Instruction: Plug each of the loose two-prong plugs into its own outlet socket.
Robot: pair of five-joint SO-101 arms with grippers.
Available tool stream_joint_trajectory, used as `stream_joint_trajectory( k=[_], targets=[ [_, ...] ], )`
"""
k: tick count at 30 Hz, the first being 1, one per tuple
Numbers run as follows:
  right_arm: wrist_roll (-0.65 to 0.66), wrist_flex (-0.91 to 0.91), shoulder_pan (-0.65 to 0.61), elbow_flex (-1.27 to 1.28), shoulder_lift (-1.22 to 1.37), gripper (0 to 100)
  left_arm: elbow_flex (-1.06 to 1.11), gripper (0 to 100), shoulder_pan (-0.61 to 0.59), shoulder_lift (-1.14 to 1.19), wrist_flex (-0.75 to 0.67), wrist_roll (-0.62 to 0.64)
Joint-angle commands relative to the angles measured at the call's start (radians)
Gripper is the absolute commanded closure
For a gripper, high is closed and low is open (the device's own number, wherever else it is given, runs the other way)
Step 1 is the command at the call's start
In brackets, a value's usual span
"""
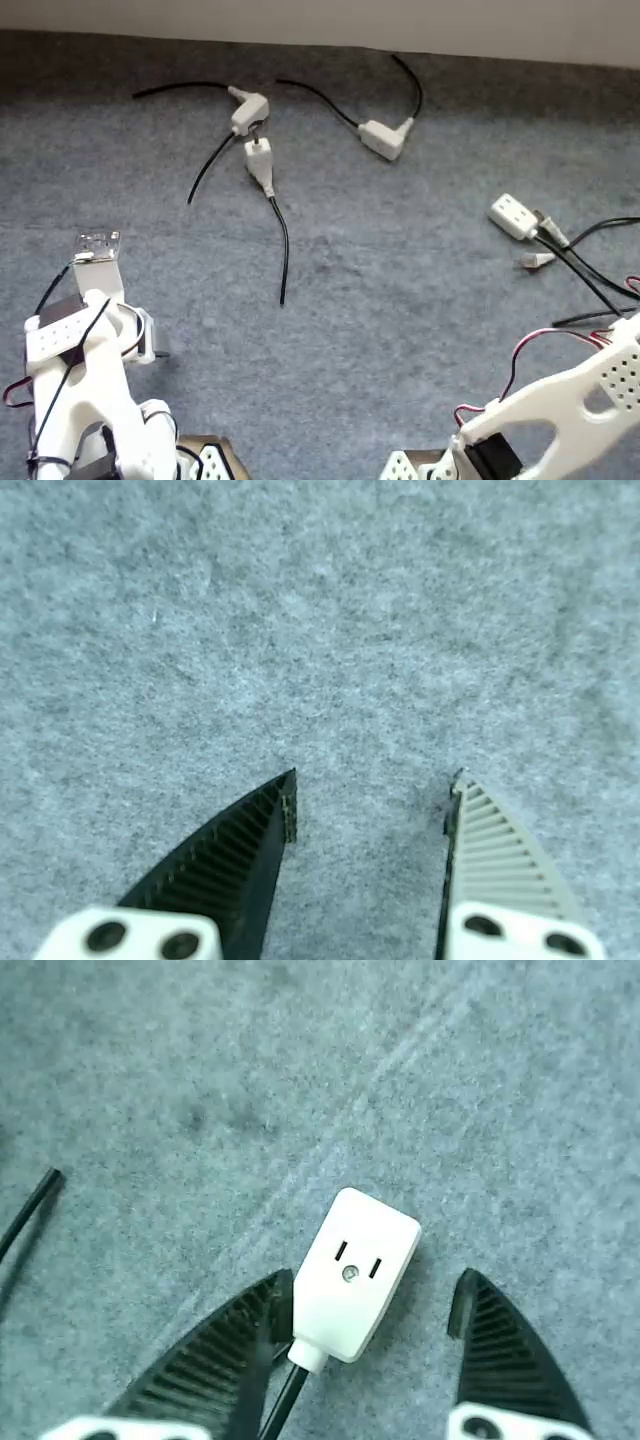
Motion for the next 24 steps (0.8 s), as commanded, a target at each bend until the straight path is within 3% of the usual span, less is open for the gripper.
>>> stream_joint_trajectory(
  k=[1,7,12,17,22,24],
  targets=[
    [-0.012,0.015,0.001,-0.176,0.064,75.0,-0.002,76,0.019,-0.019,-0.011,0.009],
    [-0.011,0.068,0.005,-0.272,0.182,77.2,-0.002,76,0.019,-0.019,-0.011,0.009],
    [-0.003,0.107,0.002,-0.277,0.183,91.9,-0.002,76,0.019,-0.019,-0.011,0.009],
    [0.018,0.234,-0.041,-0.277,0.005,92.2,-0.002,76,0.019,-0.019,-0.011,0.009],
    [0.02,0.582,-0.18,-0.269,-0.245,91.9,-0.002,76,0.019,-0.019,-0.011,0.009],
    [0.002,0.575,-0.237,-0.226,-0.344,91.9,-0.002,76,0.021,-0.019,-0.011,0.009]
  ],
)
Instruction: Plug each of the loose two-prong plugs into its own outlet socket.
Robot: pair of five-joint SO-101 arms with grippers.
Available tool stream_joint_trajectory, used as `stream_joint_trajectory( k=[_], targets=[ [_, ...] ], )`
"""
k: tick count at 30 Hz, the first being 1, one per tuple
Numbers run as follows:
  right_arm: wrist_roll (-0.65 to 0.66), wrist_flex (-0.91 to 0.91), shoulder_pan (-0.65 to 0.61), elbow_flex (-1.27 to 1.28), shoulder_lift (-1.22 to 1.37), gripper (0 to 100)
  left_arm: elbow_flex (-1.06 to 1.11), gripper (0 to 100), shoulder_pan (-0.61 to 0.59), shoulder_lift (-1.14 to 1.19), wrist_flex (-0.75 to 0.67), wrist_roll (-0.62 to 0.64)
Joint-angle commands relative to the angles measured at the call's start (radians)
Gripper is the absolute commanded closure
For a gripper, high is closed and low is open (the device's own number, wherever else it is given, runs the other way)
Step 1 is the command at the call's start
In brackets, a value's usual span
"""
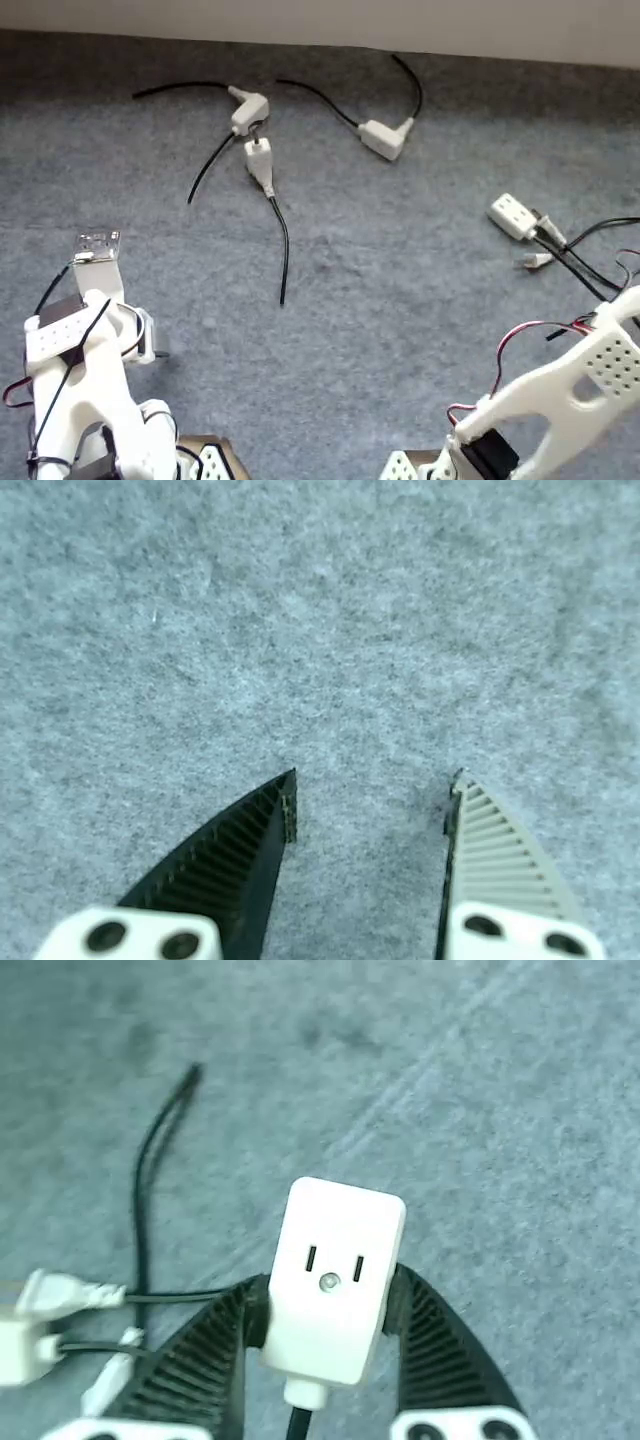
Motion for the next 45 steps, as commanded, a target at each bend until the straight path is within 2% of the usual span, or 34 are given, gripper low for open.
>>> stream_joint_trajectory(
  k=[1,7,16,24,29,31,34,37,40,45],
  targets=[
    [-0.015,0.071,-0.114,0.047,-0.255,91.9,-0.002,76,0.018,-0.019,-0.011,0.009],
    [-0.13,0.071,-0.277,0.36,-0.572,91.9,-0.002,76,0.021,-0.019,-0.011,0.009],
    [-0.264,0.041,-0.777,1.033,-1.202,91.9,-0.002,76,0.021,-0.019,-0.011,0.009],
    [-0.279,-0.254,-1.173,1.647,-1.515,91.7,-0.002,76,0.021,-0.018,-0.011,0.009],
    [-0.166,-0.529,-1.365,1.997,-1.552,91.7,-0.002,76,0.021,-0.018,-0.011,0.009],
    [-0.127,-0.645,-1.409,2.101,-1.55,91.7,-0.002,76,0.021,-0.018,-0.011,0.009],
    [-0.118,-0.826,-1.412,2.221,-1.549,91.1,-0.002,76,0.019,-0.018,-0.011,0.009],
    [-0.195,-0.94,-1.391,2.296,-1.547,82.8,-0.002,76,0.019,-0.018,-0.011,0.009],
    [-0.238,-0.98,-1.392,2.333,-1.547,73.9,-0.002,76,0.019,-0.018,-0.012,0.009],
    [-0.232,-0.978,-1.388,2.338,-1.56,72.6,-0.002,76,0.019,-0.018,-0.012,0.009]
  ],
)
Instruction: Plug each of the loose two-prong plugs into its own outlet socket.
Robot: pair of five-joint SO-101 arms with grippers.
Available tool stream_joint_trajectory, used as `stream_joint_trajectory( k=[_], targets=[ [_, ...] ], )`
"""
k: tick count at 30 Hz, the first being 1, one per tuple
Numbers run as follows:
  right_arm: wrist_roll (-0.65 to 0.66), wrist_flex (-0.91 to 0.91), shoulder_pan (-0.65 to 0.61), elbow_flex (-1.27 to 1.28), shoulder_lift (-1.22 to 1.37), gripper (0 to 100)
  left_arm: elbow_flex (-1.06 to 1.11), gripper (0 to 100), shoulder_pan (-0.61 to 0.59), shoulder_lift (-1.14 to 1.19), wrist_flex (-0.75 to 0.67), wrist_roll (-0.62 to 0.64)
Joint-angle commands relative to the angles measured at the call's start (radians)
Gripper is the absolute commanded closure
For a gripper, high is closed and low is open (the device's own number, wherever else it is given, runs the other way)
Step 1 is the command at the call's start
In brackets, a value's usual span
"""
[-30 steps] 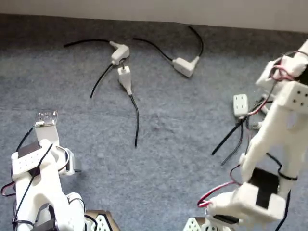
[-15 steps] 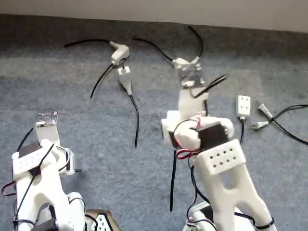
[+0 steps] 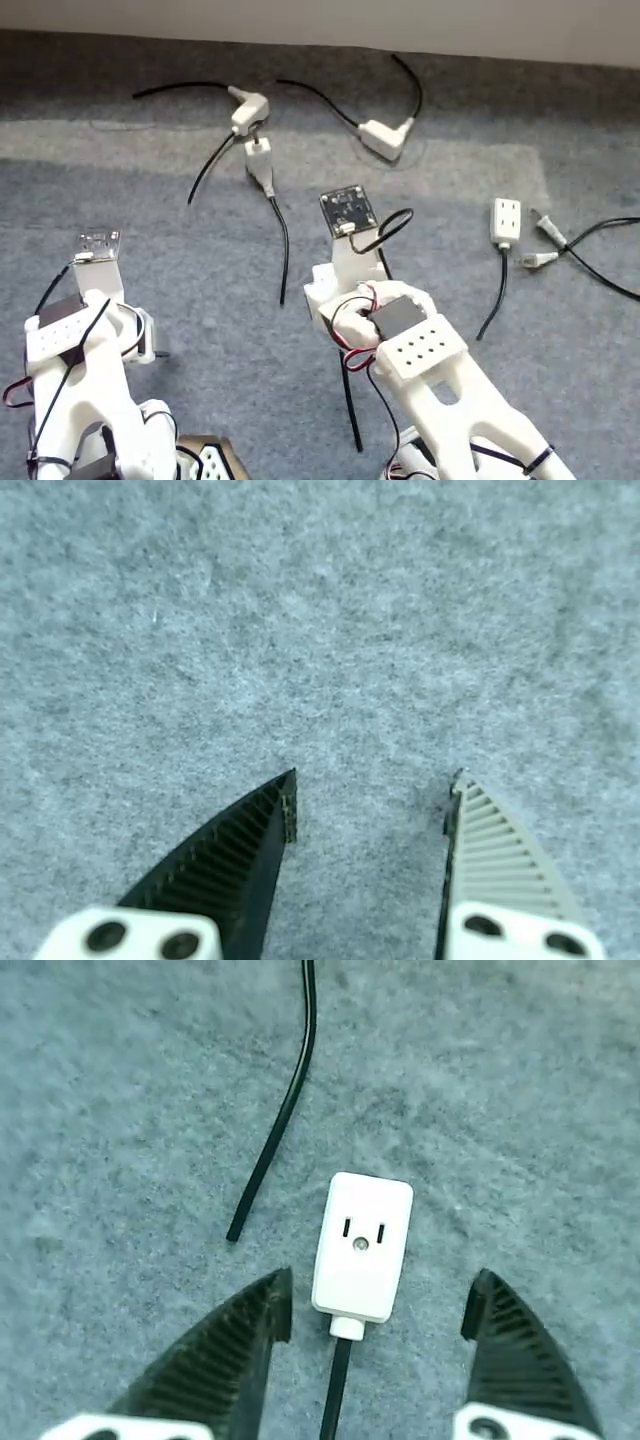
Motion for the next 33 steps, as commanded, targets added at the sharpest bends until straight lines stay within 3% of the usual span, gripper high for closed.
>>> stream_joint_trajectory(
  k=[1,4,9,15,23,33],
  targets=[
    [-0.012,-0.018,0.015,-0.012,-0.036,72.6,-0.002,76,0.019,-0.018,-0.012,0.009],
    [-0.008,-0.024,0.042,-0.035,-0.024,72.6,-0.002,76,0.019,-0.018,-0.012,0.009],
    [0.164,-0.104,0.093,0.021,0.062,72.6,-0.002,76,0.019,-0.018,-0.012,0.008],
    [0.17,-0.246,0.137,0.03,0.262,72.6,0.015,76,0.019,-0.024,-0.037,0.008],
    [0.175,-0.239,0.165,-0.127,0.522,72.7,0.015,76,0.019,-0.024,-0.038,0.008],
    [0.229,-0.15,0.32,-0.154,0.526,72.7,0.016,76,0.019,-0.024,-0.04,0.008]
  ],
)
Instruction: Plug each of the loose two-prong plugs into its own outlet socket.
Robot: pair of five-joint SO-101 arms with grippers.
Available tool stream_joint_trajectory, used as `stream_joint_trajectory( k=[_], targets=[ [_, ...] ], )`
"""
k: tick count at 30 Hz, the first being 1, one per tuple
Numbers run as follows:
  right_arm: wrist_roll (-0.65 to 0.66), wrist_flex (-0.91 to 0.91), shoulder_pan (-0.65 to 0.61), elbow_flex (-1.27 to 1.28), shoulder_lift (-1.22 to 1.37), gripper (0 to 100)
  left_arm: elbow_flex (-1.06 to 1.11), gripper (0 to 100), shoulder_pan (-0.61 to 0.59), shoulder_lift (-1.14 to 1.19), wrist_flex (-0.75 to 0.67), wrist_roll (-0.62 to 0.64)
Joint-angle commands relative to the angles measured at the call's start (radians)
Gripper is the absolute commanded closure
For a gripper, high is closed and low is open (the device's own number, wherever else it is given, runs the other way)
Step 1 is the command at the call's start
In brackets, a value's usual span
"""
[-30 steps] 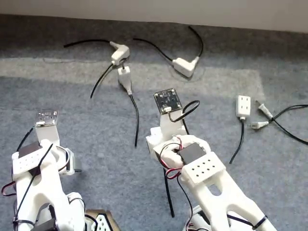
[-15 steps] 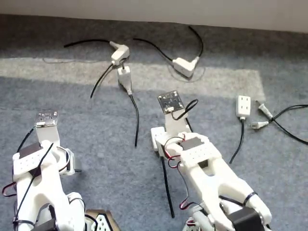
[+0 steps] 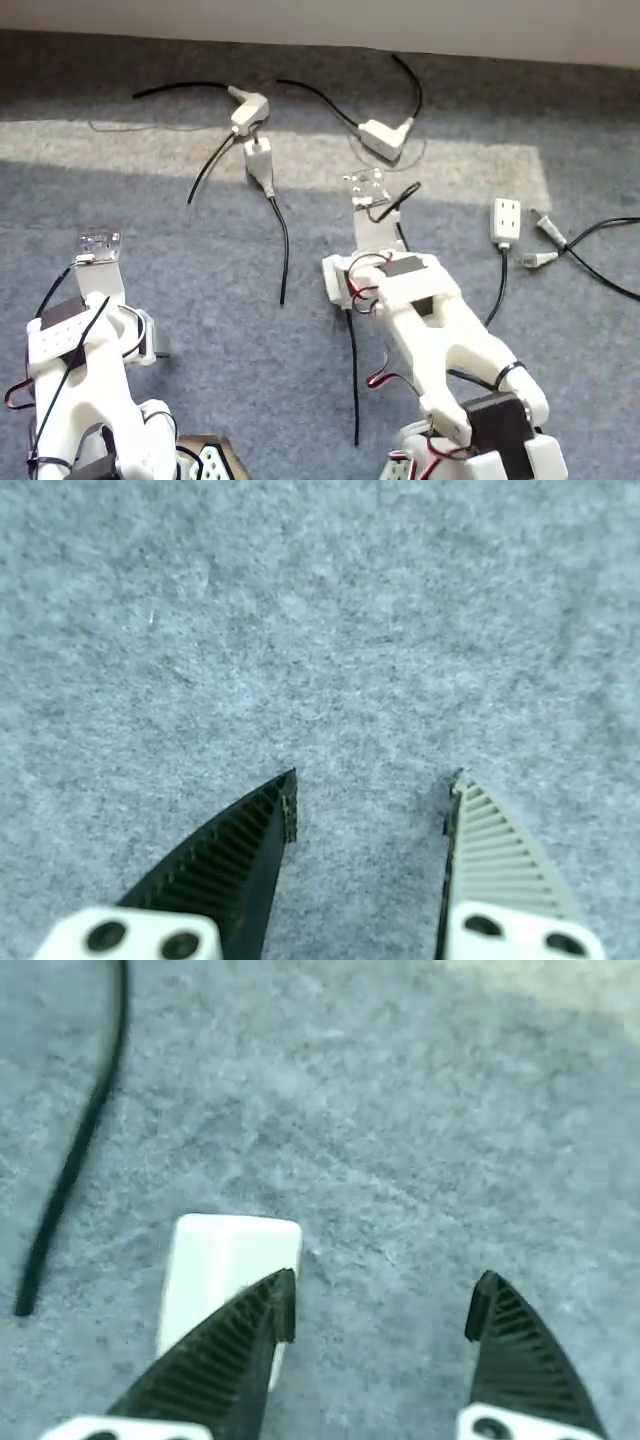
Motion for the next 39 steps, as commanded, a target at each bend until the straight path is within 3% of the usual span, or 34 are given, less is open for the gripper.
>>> stream_joint_trajectory(
  k=[1,4,10,15,20,26,33,39],
  targets=[
    [0.095,0.047,0.097,-0.018,-0.004,72.7,-0.005,76,0.019,-0.024,-0.012,0.008],
    [0.18,0.076,0.18,-0.019,-0.004,72.7,-0.005,76,0.019,-0.024,-0.012,0.008],
    [0.215,0.102,0.312,-0.074,-0.005,72.7,-0.005,76,0.019,-0.025,-0.012,0.008],
    [0.213,0.404,0.375,-0.358,-0.007,72.7,-0.005,76,0.019,-0.025,-0.012,0.008],
    [0.075,0.745,0.259,-0.694,-0.007,72.7,-0.005,76,0.021,-0.025,-0.012,0.008],
    [0.037,0.937,0.03,-0.862,-0.005,72.7,-0.005,76,0.021,-0.025,-0.012,0.008],
    [0.035,0.901,-0.154,-0.754,0.005,72.7,-0.005,76,0.021,-0.025,-0.012,0.008],
    [0.035,0.688,-0.219,-0.535,0.005,72.7,-0.005,76,0.021,-0.025,-0.012,0.008]
  ],
)
